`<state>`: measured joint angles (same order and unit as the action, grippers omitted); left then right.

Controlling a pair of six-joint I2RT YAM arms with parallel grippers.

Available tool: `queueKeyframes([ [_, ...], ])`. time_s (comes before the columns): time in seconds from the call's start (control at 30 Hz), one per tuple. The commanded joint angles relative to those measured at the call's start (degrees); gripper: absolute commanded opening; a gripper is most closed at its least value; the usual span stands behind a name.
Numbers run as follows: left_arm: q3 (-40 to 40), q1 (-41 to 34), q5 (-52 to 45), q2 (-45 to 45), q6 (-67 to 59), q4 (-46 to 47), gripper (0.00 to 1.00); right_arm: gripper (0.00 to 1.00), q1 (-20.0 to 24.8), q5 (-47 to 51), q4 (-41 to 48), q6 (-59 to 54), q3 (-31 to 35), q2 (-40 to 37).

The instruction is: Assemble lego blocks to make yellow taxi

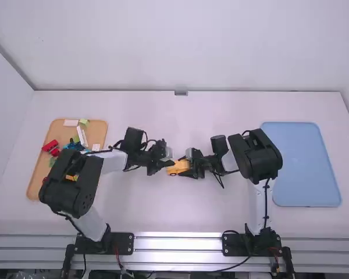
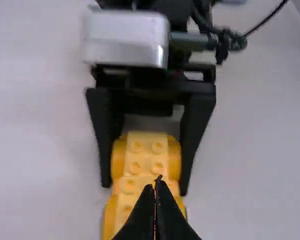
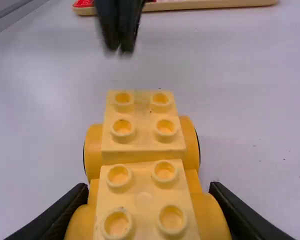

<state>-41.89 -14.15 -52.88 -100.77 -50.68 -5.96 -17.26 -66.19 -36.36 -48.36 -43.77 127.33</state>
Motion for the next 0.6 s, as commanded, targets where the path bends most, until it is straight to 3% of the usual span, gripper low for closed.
queueKeyframes([
  [0.0, 0.42, -1.77, 6.32, -1.73, -1.64, 1.97, 0.02, 0.51, -0.39, 0.63, 0.59, 0.55, 0.24, 1.03],
  [0.27, 0.28, -1.75, 8.76, -1.92, -1.27, 2.23, 0.02, 0.51, -0.37, 0.66, 0.74, 0.57, 0.15, 1.03],
  [0.57, 0.28, -1.33, -3.19, 2.21, -1.20, -4.50, 0.02, 0.51, -0.37, 0.63, 0.72, 0.57, 0.15, 1.03],
])
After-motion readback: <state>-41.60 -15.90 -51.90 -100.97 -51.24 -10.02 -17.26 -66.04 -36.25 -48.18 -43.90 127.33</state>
